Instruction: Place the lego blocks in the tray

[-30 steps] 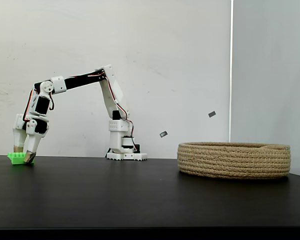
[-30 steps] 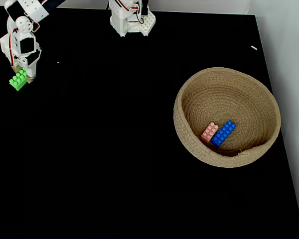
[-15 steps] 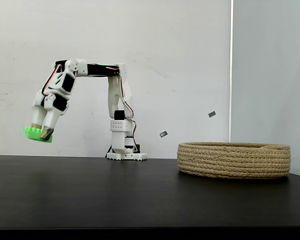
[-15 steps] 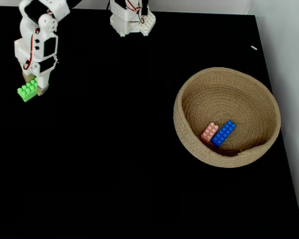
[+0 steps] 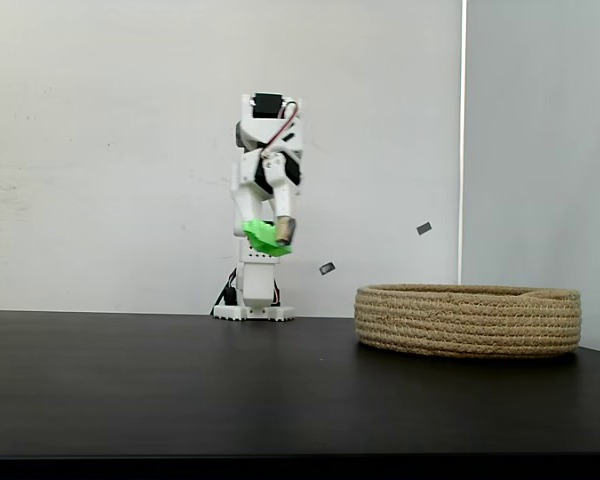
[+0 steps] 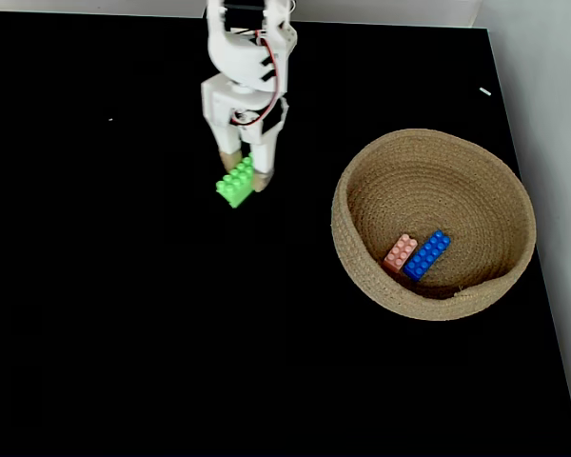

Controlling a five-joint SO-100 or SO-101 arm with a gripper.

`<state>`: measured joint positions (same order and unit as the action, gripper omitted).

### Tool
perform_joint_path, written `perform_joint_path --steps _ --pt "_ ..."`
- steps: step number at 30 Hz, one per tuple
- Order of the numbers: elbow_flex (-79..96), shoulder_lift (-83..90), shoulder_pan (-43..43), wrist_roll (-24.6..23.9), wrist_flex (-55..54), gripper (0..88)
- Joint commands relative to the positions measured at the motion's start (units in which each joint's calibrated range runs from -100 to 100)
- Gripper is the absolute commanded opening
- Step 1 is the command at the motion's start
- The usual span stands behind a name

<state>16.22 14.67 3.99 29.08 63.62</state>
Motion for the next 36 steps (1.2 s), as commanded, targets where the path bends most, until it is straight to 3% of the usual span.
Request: perform_joint_path --steps 1,10,16,22,25,27,31,36 --pt "2.71 7.51 -11.82 -4.69 -2.69 0.0" --pt "5.17 10.69 -27.24 -8.74 -4.52 0.4" --pt "5.08 10.52 -30.29 -8.74 -7.19 31.2" --pt "5.08 10.35 -28.80 -7.91 -7.85 36.4" --pt "5.90 10.78 -27.07 -7.62 -7.69 34.7" --pt "8.54 12.58 -25.18 -6.94 -7.60 28.1" --pt "19.58 19.20 -18.42 -3.91 -8.19 0.0" --pt "39.64 30.81 -6.79 3.08 -13.27 0.0"
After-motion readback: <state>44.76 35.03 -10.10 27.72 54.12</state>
